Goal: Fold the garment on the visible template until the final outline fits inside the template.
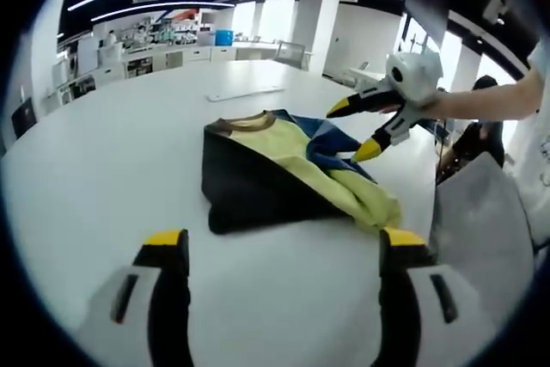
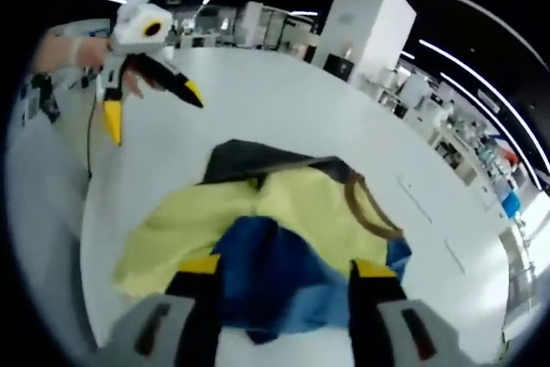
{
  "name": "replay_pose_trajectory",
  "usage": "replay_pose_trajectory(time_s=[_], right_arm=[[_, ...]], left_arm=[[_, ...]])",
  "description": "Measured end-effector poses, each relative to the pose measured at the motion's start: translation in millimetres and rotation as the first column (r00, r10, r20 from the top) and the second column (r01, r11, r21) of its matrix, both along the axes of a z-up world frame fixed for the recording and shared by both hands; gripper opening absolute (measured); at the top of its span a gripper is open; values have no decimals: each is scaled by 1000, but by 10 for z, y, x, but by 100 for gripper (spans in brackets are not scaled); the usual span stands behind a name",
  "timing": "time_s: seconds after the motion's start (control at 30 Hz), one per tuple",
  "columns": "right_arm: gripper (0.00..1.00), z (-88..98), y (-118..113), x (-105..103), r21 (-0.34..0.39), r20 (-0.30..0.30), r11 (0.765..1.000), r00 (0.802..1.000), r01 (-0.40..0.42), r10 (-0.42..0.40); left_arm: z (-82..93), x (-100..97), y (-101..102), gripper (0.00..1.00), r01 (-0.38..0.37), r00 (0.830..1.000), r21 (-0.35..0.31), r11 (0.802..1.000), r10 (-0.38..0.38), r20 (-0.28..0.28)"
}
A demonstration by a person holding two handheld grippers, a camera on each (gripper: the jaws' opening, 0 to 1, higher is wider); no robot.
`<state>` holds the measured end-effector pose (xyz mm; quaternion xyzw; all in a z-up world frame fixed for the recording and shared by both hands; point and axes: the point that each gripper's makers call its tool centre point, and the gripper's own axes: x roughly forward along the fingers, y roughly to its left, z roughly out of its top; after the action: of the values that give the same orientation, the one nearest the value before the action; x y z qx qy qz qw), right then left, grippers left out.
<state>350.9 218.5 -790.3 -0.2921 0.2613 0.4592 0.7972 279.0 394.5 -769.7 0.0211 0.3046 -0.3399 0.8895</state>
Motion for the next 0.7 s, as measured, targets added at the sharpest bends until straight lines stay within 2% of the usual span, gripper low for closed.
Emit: replay_pose_trajectory(time_s=[0.1, 0.23, 0.37, 0.63, 0.7], right_arm=[[72, -14, -106, -39, 21, -14, 999, 999, 48, -48], [77, -14, -235, -109, 61, -40, 991, 992, 123, -121], [83, -2, -326, -125, 60, -31, 986, 987, 158, -156], [78, -2, -390, -214, 69, -41, 977, 979, 201, -199], [75, -28, -361, -253, 92, -75, 971, 974, 219, -212]], left_arm=[[2, -4, -2, 89, 7, 1000, 2, 1000, -7, 1], [17, -20, -45, 89, 15, 1000, 3, 1000, -15, 3], [26, -30, -71, 89, 27, 1000, 6, 1000, -27, 4], [44, -26, -94, 89, 33, 999, 0, 999, -33, 10], [39, -35, -99, 89, 32, 999, -3, 999, -32, 10]])
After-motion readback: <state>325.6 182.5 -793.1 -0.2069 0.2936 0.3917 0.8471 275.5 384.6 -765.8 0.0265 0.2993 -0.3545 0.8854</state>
